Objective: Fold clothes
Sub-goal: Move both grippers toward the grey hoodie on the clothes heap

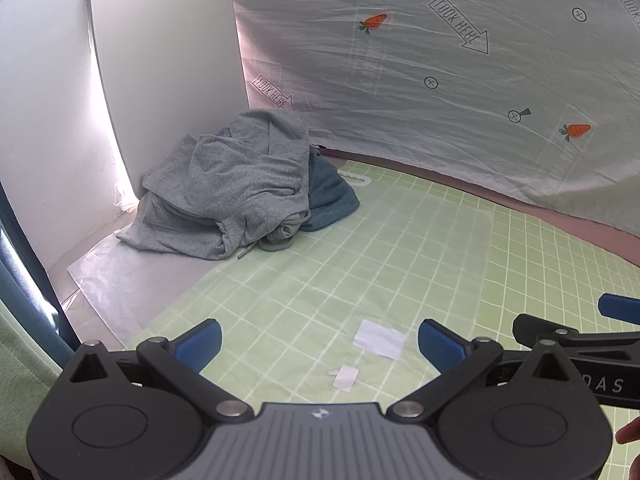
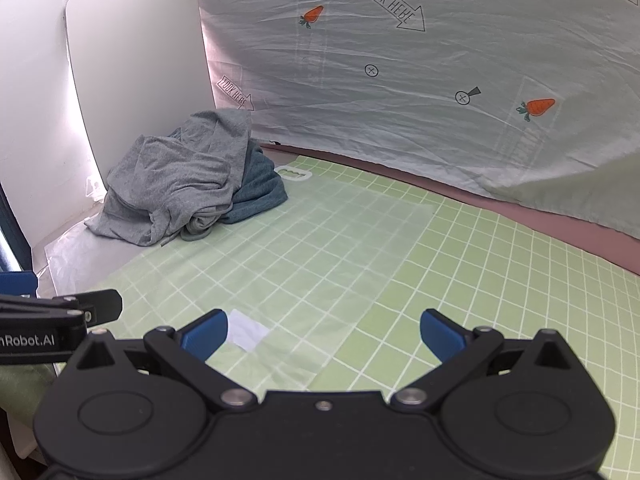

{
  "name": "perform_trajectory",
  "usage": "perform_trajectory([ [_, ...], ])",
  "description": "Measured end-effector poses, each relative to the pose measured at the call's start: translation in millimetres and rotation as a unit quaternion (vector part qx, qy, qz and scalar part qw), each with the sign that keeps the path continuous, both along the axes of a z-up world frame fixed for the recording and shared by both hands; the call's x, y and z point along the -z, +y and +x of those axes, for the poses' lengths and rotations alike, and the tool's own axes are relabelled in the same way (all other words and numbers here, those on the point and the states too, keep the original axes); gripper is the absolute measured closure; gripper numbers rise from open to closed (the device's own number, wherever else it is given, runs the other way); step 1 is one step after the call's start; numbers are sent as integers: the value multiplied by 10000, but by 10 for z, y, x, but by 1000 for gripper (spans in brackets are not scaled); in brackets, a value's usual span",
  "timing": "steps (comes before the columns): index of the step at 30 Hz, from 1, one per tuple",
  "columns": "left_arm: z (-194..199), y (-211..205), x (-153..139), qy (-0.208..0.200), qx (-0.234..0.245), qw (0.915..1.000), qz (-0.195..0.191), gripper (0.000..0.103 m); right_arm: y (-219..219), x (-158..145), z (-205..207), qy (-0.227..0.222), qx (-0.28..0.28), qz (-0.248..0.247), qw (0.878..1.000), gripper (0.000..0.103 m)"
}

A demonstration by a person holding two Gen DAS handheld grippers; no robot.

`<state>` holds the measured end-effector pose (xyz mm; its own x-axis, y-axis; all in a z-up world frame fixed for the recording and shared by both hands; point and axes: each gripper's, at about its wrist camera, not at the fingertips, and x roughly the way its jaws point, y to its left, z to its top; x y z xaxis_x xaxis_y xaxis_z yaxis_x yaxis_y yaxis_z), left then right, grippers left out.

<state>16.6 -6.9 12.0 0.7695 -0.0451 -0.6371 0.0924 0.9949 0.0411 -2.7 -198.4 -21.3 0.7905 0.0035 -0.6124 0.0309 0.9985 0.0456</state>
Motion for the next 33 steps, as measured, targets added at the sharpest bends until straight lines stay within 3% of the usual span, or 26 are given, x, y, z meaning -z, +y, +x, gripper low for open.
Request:
perform_trajectory([
  [13, -146, -147, -176, -120, -664, 9977, -1, 0, -256, -214, 6, -85, -439, -119, 9989, 0],
  [20, -121, -76, -100, 232, -967, 9949, -159, 0, -211, -141, 184, 5, -706, -68, 9975, 0],
  [33, 910, 643, -145, 178, -1029, 9942, -251, 0, 331, 13, 966, 153, -506, 154, 9985, 0],
])
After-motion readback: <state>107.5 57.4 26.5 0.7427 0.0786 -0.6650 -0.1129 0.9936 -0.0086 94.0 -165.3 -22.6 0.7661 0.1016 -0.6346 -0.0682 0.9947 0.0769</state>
